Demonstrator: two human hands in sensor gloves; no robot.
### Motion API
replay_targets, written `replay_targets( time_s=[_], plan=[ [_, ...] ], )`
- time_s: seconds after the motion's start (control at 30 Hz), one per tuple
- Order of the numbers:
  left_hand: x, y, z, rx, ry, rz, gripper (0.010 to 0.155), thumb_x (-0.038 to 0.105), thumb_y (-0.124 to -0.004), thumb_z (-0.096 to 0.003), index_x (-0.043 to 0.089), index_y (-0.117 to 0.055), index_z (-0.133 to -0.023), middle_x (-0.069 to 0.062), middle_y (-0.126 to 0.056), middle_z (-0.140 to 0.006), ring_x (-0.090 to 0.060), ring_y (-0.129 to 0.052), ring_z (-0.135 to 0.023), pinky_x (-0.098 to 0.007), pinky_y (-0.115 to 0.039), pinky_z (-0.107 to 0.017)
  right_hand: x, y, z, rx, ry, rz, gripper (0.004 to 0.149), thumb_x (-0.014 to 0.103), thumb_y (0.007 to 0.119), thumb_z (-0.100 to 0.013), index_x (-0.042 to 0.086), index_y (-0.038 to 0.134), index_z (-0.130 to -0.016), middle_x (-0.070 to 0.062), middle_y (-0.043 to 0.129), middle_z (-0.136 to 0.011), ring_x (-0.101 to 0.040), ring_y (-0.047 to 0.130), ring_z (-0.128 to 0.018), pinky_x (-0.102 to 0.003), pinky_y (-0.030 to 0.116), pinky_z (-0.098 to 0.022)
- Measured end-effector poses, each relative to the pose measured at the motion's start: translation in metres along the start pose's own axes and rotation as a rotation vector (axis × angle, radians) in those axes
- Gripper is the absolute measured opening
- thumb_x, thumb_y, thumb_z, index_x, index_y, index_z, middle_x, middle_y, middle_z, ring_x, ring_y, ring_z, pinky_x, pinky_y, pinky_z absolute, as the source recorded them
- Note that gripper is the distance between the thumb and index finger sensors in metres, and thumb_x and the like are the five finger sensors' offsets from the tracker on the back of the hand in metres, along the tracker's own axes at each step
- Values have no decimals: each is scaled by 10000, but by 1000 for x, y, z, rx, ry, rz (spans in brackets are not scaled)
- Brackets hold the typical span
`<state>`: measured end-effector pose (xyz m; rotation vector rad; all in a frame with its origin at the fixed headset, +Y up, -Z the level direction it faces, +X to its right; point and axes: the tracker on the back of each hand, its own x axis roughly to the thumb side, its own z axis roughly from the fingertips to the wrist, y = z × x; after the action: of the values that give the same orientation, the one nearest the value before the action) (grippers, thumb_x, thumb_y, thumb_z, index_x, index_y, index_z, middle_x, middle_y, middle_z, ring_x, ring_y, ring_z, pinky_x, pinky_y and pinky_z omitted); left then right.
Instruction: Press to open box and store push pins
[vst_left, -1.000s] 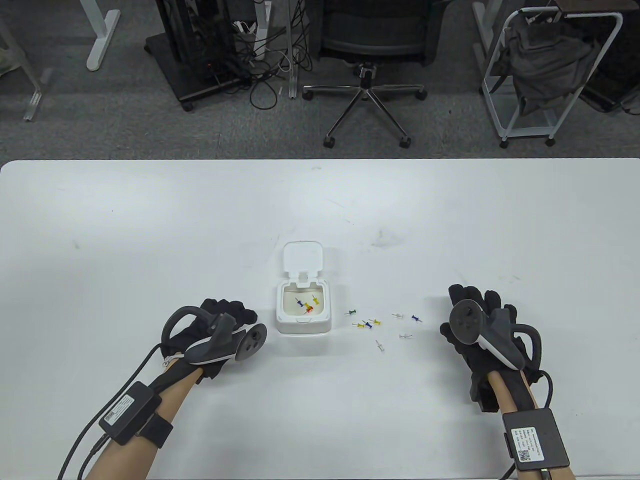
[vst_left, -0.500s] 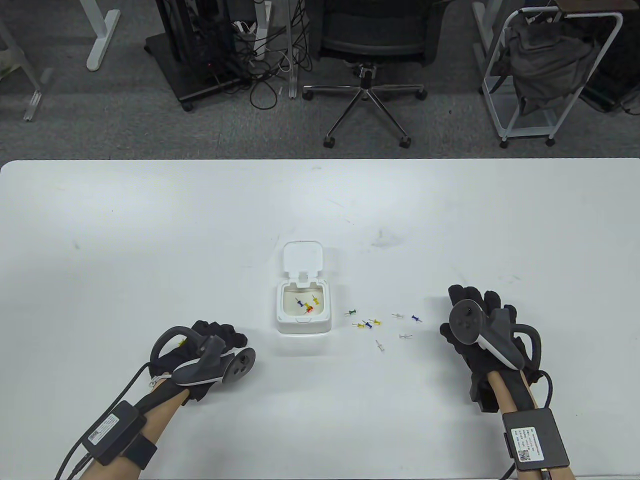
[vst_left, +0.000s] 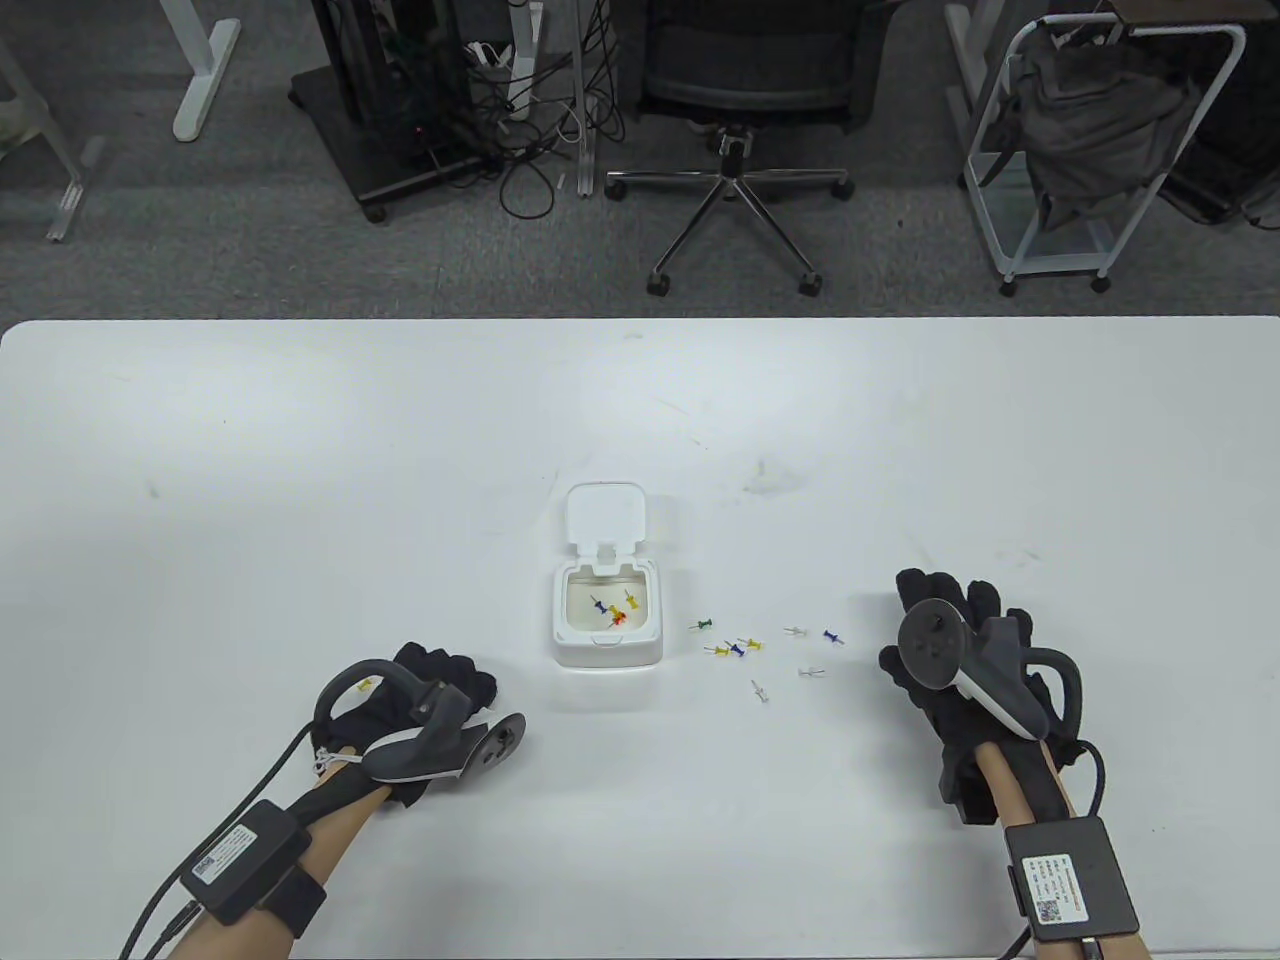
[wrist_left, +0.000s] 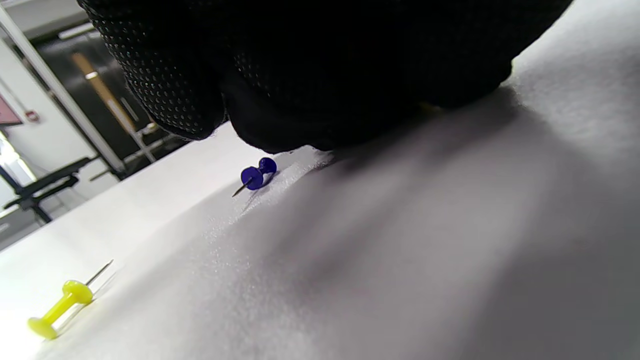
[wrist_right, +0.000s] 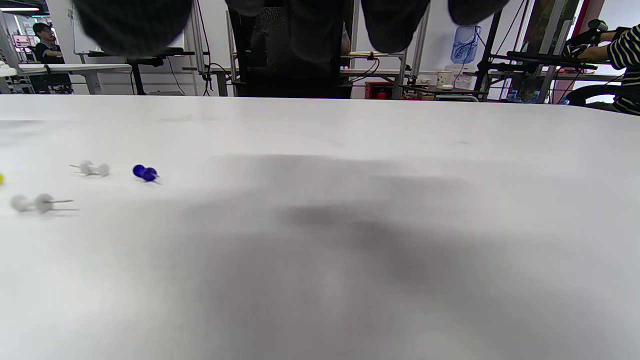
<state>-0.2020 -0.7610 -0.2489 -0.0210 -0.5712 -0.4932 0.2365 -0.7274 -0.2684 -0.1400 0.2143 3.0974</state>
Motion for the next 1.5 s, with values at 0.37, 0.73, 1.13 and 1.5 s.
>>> replay_targets(
  time_s=[0.37,0.73,1.13,1.5],
  plan=[
    [-6,13,-4,13,25,29,416,489,-745,-441,353,-808,-829,129,-949,-797,-100,-1020,-581,-436,-854,-677,0,-1,1,-2,-11,-15,734,509,633,-441,277,294,-1050,-93,427,-1207,-488,410,-1078,-709,377,-730],
    [-11,59,-29,105,27,60,415,490,-745,-446,359,-800,-836,135,-941,-809,-98,-1019,-601,-438,-844,-689,1,2,0,15,-9,-13,731,510,631,-442,276,300,-1050,-94,424,-1208,-490,408,-1078,-709,374,-731],
    [-13,100,-76,164,32,106,415,487,-744,-452,360,-794,-844,130,-934,-821,-104,-1016,-612,-442,-834,-700,1,1,0,3,-11,-22,731,511,631,-442,280,299,-1052,-89,422,-1210,-486,409,-1081,-708,374,-734],
    [9,105,-119,112,20,85,412,488,-747,-454,370,-793,-846,138,-933,-828,-99,-1014,-626,-439,-832,-704,2,0,0,-10,-27,-18,730,511,630,-442,275,305,-1051,-94,429,-1208,-488,416,-1078,-709,380,-731]
  ],
)
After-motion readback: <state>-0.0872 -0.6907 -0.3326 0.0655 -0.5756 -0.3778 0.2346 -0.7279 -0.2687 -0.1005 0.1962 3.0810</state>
